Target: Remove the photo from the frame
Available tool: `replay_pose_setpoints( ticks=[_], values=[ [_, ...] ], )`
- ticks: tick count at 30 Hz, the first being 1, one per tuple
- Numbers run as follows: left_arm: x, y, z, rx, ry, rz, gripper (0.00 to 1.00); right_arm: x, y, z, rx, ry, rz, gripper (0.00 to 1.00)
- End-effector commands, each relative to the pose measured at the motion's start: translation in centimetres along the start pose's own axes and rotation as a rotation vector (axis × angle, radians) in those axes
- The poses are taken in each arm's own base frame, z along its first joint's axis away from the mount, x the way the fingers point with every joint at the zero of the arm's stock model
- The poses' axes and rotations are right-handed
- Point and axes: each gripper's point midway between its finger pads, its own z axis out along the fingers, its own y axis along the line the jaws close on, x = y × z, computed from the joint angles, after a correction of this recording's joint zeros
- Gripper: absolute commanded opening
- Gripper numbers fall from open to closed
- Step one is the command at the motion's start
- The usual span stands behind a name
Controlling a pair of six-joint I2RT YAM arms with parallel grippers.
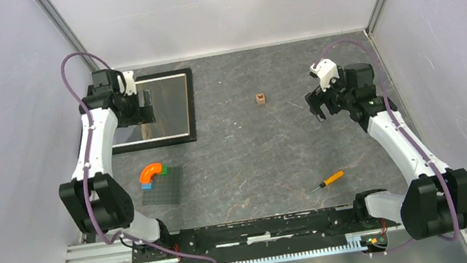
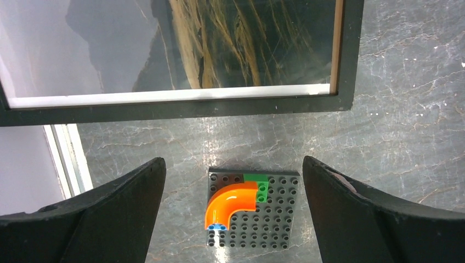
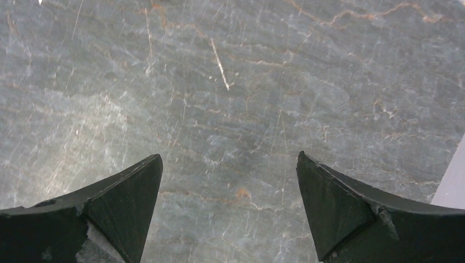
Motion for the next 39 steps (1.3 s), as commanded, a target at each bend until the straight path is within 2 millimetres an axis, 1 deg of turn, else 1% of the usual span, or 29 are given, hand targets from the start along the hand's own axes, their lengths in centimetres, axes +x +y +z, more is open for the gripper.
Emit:
replay_pose_setpoints(
  ticks=[1,4,6,7,9,12,14,16,19,23,26,29,33,34,36,39],
  values=[
    [-2.5,-0.7,1.8,0.020,-0.024,0.059,1.00,0.8,1.1,-0.2,-0.079,0.065,-0.014,0.98],
    [-3.2,-2.1,3.8,0.053,-0.007,0.074,1.00,1.4,2.0,-0.1,-0.141,0.100,0.006,0.98],
    [-3.7,-2.8,5.2,0.063,0.005,0.070,0.99,1.5,2.1,-0.1,-0.150,0.113,0.016,0.98],
    [-3.9,-4.0,6.0,0.078,0.013,0.084,0.98,1.7,2.2,-0.1,-0.160,0.118,0.010,0.98],
    [-4.4,-5.0,7.4,0.094,0.029,0.075,0.96,1.9,2.2,-0.3,-0.186,0.130,-0.009,0.98],
    [-5.2,-6.0,9.2,0.097,0.033,0.072,0.91,2.3,1.8,-0.6,-0.207,0.156,-0.004,0.98],
    [-5.7,-7.0,10.3,0.100,0.033,0.091,0.88,2.7,1.5,-0.6,-0.215,0.171,0.025,0.98],
    [-5.9,-8.1,11.4,0.101,0.043,0.108,0.84,3.4,0.3,-0.8,-0.202,0.180,0.076,0.98],
    [-6.4,-9.3,12.8,0.104,0.047,0.127,0.80,4.1,-0.6,-0.9,-0.209,0.187,0.130,0.98],
    [-6.4,-11.0,14.7,0.122,0.067,0.145,0.70,4.6,-1.3,-1.3,-0.220,0.195,0.170,0.98],
    [-6.3,-12.2,16.0,0.125,0.078,0.163,0.65,5.0,-1.4,-1.7,-0.220,0.205,0.176,0.98],
    [-6.5,-12.9,17.3,0.112,0.083,0.164,0.63,5.4,-1.2,-2.1,-0.219,0.206,0.180,0.98],
    [-6.4,-13.2,18.8,0.086,0.096,0.117,0.53,5.7,-0.9,-2.7,-0.226,0.215,0.173,0.98],
    [-6.3,-12.9,19.2,0.057,0.100,0.114,0.52,5.8,-0.8,-2.8,-0.227,0.217,0.171,0.98],
    [-5.8,-12.9,19.9,0.037,0.111,0.123,0.52,5.9,-0.7,-3.0,-0.226,0.219,0.168,0.98],
    [-5.1,-13.1,20.5,0.018,0.126,0.149,0.48,6.0,-0.7,-3.2,-0.221,0.219,0.168,0.98]
  ],
)
